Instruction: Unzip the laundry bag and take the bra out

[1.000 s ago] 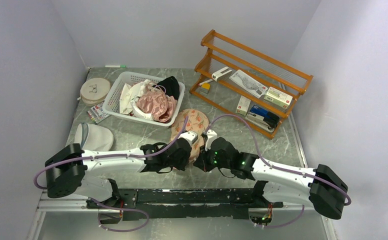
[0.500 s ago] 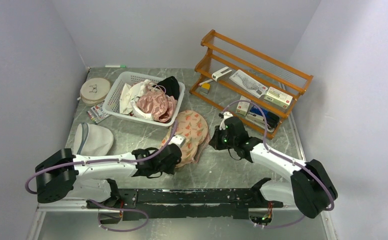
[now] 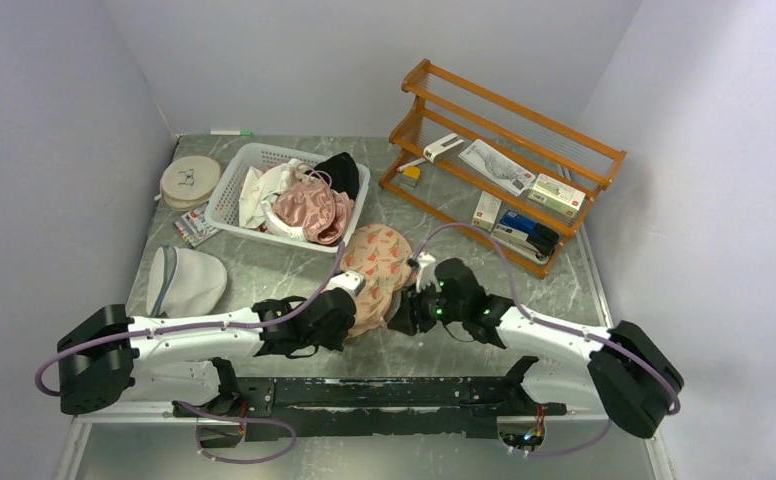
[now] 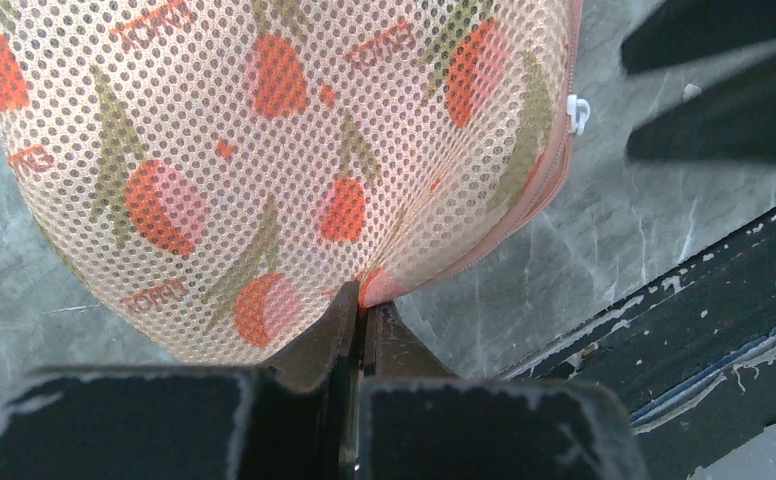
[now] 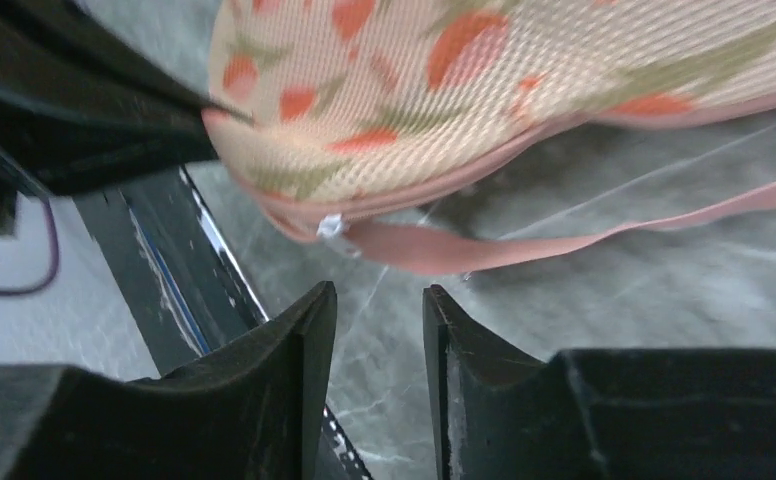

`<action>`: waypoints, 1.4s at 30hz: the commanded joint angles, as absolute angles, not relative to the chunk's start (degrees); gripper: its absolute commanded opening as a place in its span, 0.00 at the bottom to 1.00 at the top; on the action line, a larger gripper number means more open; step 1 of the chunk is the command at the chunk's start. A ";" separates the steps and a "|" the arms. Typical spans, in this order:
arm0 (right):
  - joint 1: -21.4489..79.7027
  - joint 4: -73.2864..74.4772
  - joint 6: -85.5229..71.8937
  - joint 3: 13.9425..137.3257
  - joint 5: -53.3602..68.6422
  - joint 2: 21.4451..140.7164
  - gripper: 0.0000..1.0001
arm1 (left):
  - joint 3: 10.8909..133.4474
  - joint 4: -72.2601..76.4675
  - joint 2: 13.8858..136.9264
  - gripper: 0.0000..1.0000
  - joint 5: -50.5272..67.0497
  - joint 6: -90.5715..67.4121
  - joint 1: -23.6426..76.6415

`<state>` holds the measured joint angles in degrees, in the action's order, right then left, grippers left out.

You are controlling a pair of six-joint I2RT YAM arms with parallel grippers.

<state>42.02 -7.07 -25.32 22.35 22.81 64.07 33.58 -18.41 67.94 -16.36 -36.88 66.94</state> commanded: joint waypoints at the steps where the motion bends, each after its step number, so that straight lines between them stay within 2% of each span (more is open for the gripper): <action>1: 48.62 -12.58 -26.49 21.65 20.09 68.02 0.40 | 34.66 -20.34 67.55 0.07 -15.49 -36.52 66.80; 8: 49.75 -17.68 -23.71 22.29 18.72 73.51 0.42 | 33.62 -21.59 64.97 0.07 -16.01 -37.19 66.80; 15: 49.89 -17.38 -22.94 24.13 18.25 73.98 0.33 | 33.52 -21.10 64.64 0.07 -15.75 -37.07 66.80; 22: 49.94 -15.45 -23.42 23.38 19.10 70.43 0.45 | 33.77 -21.25 65.49 0.07 -15.91 -36.69 66.80; 27: 49.87 -14.83 -22.59 24.28 19.30 70.72 0.44 | 33.41 -20.60 65.68 0.07 -15.53 -36.86 66.80; 30: 49.86 -14.95 -22.43 24.95 20.33 71.34 0.40 | 33.57 -20.69 66.11 0.07 -15.34 -36.83 66.80; 34: 49.83 -15.20 -22.41 24.82 20.52 70.96 0.28 | 33.11 -20.40 65.86 0.07 -15.36 -36.83 66.80; 40: 49.88 -14.51 -21.21 24.93 21.70 71.26 0.01 | 33.08 -20.70 65.65 0.08 -15.22 -36.41 66.80; 42: 49.85 -14.86 -20.85 24.96 22.74 72.01 0.00 | 33.49 -20.94 65.81 0.13 -14.76 -35.87 66.80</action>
